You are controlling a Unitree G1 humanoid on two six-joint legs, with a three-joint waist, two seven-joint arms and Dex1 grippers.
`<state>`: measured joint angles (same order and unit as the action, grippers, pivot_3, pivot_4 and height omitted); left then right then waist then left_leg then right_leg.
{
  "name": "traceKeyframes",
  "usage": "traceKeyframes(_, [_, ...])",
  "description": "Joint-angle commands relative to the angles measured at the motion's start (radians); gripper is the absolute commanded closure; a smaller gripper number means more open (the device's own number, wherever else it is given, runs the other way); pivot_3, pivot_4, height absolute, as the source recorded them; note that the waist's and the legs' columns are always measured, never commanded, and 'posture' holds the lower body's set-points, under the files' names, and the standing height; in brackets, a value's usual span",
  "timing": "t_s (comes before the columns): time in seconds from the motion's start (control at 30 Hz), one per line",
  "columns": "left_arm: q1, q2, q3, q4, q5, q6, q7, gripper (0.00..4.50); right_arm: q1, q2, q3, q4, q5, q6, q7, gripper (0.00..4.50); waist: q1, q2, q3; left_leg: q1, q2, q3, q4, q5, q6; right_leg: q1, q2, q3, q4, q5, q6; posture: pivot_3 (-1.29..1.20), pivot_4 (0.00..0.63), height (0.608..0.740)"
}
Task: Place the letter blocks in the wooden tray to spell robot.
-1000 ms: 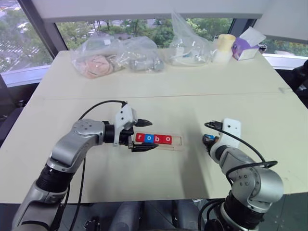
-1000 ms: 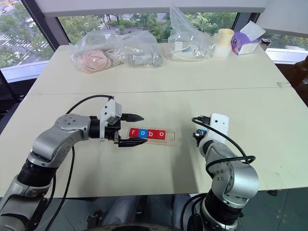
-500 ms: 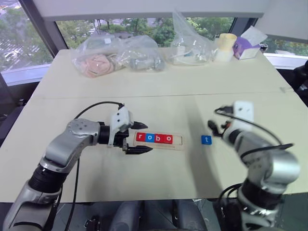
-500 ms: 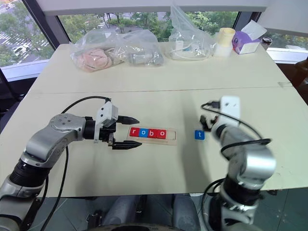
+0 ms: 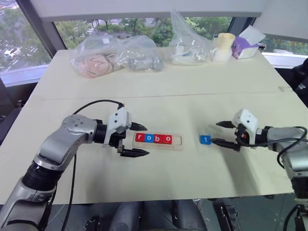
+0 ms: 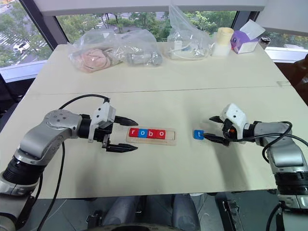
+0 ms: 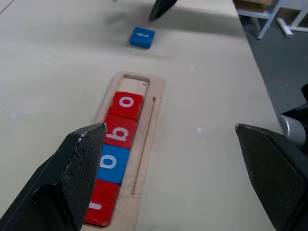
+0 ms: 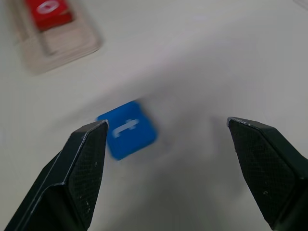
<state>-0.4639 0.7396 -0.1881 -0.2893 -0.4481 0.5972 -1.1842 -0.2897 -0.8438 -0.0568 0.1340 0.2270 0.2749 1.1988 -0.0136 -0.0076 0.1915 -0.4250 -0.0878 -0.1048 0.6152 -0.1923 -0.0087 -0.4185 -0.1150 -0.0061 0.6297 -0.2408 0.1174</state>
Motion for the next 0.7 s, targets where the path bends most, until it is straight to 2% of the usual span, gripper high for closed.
traceKeyframes(0.03, [0.009,0.019,0.024,-0.04,-0.016,0.014,0.008,0.0,-0.033,-0.004,0.051,0.037,-0.023,-0.11,0.065,0.45,0.001,0.0,0.0,0.0,0.0,0.0,0.0,0.0,0.0,0.0,0.0,0.0,0.0,0.0,0.0,0.0,0.15,0.74])
traceKeyframes(0.3, [0.025,0.028,0.041,-0.065,-0.027,0.042,0.029,0.0,-0.11,0.026,0.117,0.235,-0.092,-0.287,0.071,0.45,0.002,0.0,0.0,0.0,0.0,0.0,-0.001,0.0,-0.001,-0.001,0.0,0.0,0.0,0.001,0.002,0.0,0.15,0.74])
traceKeyframes(0.4, [0.029,0.036,0.049,-0.068,-0.033,0.049,0.038,0.0,-0.116,0.018,0.107,0.27,-0.064,-0.311,0.106,1.35,0.002,0.0,0.0,0.001,0.0,-0.001,0.0,0.001,-0.001,0.001,0.0,0.0,0.0,0.0,0.0,0.0,0.15,0.74])
traceKeyframes(0.53, [0.032,0.042,0.047,-0.066,-0.033,0.046,0.042,0.0,-0.108,0.017,0.11,0.237,-0.052,-0.3,0.121,3.28,0.002,0.0,0.0,0.003,-0.001,-0.001,0.0,0.0,-0.001,0.003,0.0,0.0,0.0,0.0,0.0,0.0,0.15,0.74])
traceKeyframes(0.7, [0.028,0.048,0.048,-0.05,-0.026,0.036,0.038,0.0,-0.125,0.033,0.102,0.125,-0.016,-0.182,0.091,3.34,0.001,0.0,0.0,0.003,-0.001,-0.002,-0.001,0.0,-0.001,0.003,0.0,0.0,0.0,0.0,0.0,0.0,0.15,0.74])
